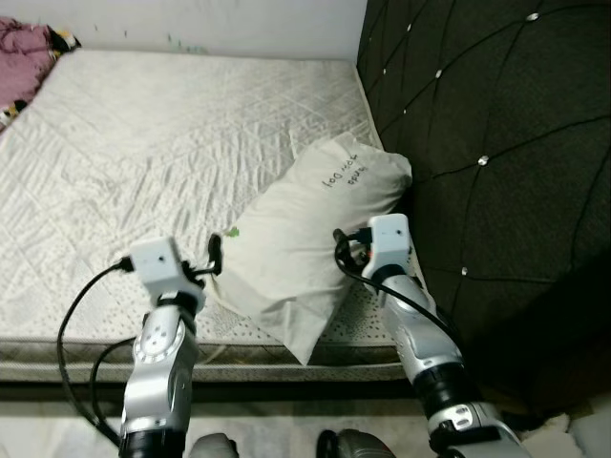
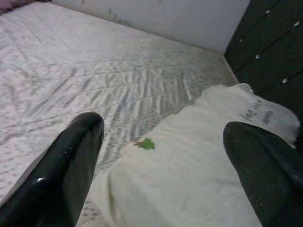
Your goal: Clean up the room
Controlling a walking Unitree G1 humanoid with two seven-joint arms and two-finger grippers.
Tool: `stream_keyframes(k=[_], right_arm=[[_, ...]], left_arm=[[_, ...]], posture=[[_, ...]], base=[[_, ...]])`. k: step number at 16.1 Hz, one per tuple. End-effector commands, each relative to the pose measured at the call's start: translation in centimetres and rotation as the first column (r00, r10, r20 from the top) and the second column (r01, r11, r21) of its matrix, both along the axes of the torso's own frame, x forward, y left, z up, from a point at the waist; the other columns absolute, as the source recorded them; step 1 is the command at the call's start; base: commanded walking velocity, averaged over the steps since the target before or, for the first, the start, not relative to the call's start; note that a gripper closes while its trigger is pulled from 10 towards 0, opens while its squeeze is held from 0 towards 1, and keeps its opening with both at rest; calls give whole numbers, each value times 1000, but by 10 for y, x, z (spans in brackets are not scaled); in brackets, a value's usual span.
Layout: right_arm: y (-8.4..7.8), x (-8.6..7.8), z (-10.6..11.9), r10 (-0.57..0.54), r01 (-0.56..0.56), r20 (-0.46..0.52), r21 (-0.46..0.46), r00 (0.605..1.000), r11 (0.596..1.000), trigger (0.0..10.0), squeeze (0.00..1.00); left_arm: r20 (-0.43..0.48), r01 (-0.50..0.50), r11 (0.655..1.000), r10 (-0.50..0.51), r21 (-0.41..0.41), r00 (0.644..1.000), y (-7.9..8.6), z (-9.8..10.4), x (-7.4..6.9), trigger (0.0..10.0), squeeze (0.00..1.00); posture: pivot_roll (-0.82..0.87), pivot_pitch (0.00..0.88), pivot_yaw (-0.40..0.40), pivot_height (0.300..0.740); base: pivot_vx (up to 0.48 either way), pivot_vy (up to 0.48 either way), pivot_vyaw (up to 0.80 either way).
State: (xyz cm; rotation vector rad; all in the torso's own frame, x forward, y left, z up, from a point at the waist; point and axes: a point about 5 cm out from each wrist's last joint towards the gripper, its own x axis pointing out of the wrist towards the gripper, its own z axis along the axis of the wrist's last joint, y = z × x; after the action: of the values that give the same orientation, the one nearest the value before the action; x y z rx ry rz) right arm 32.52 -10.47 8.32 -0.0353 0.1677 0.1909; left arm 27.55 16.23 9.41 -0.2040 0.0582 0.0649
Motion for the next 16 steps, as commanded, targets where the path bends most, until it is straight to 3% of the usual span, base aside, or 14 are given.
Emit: stream_keyframes(k=[1,6,8,12,14,16], right_arm=[[-3,3,5,-16,16,17,-23,1000,1000,10000,0],[1,1,-6,-24,23,-41,-28,999,999,10000,0],[-5,8,2,-51,51,-1,55,999,997,10000,0],[4,5,16,-19,15,58,70,998,997,10000,0],[4,4,16,-16,12,63,66,998,998,10000,0],[0,5,16,-25,21,59,66,998,998,10000,0]], left_arm=[[7,17,1000,-17,-2,1000,-1,1,2,10000,0],[40,47,999,-46,-3,998,-5,9,11,10000,0],[32,47,999,-47,-3,998,-6,10,11,10000,0],[51,31,999,-32,36,998,-1,19,13,10000,0],[45,27,999,-28,27,999,-1,16,10,10000,0],[21,18,997,-19,80,1000,-4,9,6,10000,0]], posture=[[27,133,-80,740],[49,122,-54,740],[63,118,-40,740],[62,156,-34,740],[55,163,-46,740],[57,167,-51,740]], base=[[0,0,0],[0,0,0],[0,0,0],[0,0,0],[0,0,0],[0,0,-400]])
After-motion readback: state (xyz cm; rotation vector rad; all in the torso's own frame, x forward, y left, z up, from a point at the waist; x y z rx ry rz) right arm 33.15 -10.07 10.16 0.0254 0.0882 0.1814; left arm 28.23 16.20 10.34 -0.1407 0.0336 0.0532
